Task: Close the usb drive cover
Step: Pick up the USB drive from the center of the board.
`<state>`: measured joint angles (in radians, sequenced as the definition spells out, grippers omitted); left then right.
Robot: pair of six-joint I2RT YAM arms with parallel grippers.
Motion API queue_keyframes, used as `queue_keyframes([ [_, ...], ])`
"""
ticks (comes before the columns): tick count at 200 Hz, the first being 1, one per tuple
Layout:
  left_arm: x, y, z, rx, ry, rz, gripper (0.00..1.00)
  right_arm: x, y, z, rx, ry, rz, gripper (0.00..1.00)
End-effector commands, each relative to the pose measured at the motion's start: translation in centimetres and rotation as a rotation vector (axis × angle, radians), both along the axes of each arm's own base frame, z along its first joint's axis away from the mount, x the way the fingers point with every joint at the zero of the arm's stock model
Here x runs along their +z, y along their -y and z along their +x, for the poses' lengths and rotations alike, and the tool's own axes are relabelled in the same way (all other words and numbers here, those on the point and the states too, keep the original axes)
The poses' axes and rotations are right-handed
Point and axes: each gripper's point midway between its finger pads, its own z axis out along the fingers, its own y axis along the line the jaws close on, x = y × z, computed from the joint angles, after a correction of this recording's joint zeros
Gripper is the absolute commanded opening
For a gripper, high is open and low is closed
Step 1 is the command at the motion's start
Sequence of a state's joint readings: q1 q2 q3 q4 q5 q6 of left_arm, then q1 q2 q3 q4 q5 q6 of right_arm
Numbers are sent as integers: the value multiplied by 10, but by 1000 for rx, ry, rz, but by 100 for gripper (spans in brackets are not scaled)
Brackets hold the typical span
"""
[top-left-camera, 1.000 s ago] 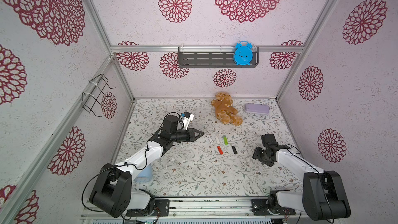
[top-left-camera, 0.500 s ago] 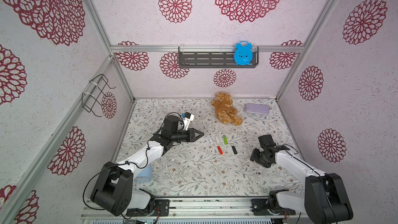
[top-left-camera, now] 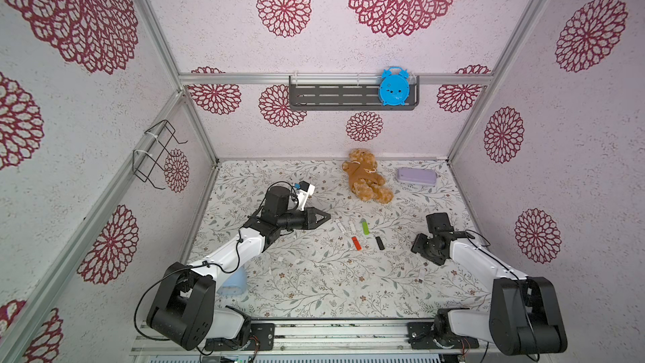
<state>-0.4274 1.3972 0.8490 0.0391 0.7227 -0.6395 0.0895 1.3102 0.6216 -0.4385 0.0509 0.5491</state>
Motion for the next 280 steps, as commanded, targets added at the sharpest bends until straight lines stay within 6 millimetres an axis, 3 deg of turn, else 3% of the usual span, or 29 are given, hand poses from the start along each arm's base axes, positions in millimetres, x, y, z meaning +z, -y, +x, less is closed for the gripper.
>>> queue_keyframes([
  [1,14,-1,3,3,49,-10,8,-8,-10,-5,32,-21,51,63],
  [61,14,-1,3,8,43,-11,8,-13,-30,-23,86,-81,81,63],
  [148,15,-1,2,8,41,-9,8,5,-69,-11,116,-47,164,61],
  [191,15,-4,1,16,50,-3,8,5,-46,-32,69,-68,45,64],
  [260,17,-3,1,14,55,-8,8,-3,-75,-38,128,-100,156,63],
  [280,17,-5,0,22,57,-6,8,-1,-86,-30,140,-72,192,62],
])
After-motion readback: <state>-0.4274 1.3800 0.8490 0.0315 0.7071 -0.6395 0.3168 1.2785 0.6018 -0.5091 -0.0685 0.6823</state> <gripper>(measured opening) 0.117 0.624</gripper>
